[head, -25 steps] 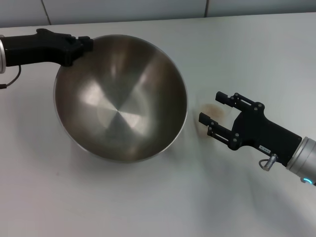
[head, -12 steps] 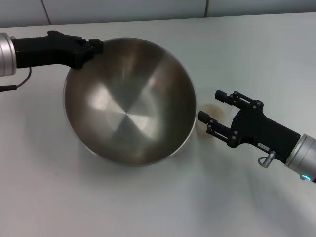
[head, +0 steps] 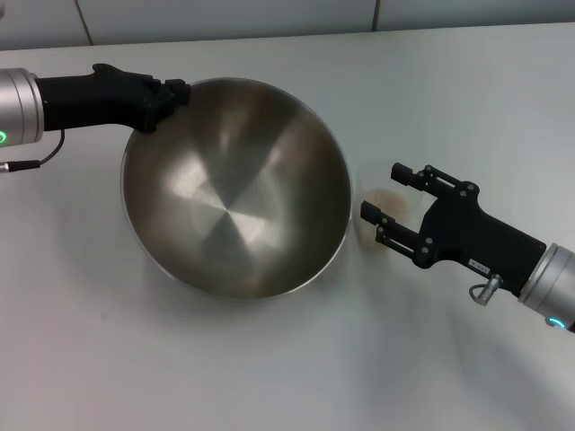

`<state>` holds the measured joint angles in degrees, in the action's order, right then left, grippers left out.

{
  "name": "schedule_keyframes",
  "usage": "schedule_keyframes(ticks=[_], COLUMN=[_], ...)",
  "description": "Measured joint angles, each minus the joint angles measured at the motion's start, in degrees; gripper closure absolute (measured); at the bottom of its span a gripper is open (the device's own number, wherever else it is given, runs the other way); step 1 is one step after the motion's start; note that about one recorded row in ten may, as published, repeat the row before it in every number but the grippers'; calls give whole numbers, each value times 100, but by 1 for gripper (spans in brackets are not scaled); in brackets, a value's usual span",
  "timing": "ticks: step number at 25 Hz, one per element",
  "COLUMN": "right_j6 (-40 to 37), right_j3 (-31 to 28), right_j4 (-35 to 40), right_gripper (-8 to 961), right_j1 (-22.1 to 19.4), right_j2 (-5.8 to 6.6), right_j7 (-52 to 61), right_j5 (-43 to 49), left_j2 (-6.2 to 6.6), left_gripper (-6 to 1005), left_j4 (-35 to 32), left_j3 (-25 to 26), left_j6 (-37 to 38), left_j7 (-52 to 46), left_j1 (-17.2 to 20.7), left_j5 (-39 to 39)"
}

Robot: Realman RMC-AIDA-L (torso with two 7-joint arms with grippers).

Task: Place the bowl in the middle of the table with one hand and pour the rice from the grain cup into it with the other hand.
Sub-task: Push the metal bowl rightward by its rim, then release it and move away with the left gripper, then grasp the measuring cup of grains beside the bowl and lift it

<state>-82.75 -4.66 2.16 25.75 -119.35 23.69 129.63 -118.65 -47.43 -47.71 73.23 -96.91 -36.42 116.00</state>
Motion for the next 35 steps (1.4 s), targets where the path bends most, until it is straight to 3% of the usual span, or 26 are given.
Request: schedule_keyframes(ticks=[16,19,24,30,35], right_j6=[0,-1,1,11,14], right_j3=[0,0,-2,-17,-66], right_j4=[-5,-7,-13,-14,-14], right_gripper=[269,269,269,268,268], right_j1=[0,4,18,73,89], right_j2=[0,-5,-8,-9,-9], right_j7=[-22,-23,-23,-23,-23], right_j5=[0,0,0,0,0], left_j2=[-9,-9,14,-8,15], left_gripper=[855,851,648,503,383], left_j4=[319,595,655,687,720], left_j3=[5,7,8,1,28], left_j6=[-400,-680,-702,-699,-534], left_j7=[354,862,1478,1805,2400], left_j1=[25,140,331,501,865], left_j5=[-87,-662,-1106,-1413,-2570])
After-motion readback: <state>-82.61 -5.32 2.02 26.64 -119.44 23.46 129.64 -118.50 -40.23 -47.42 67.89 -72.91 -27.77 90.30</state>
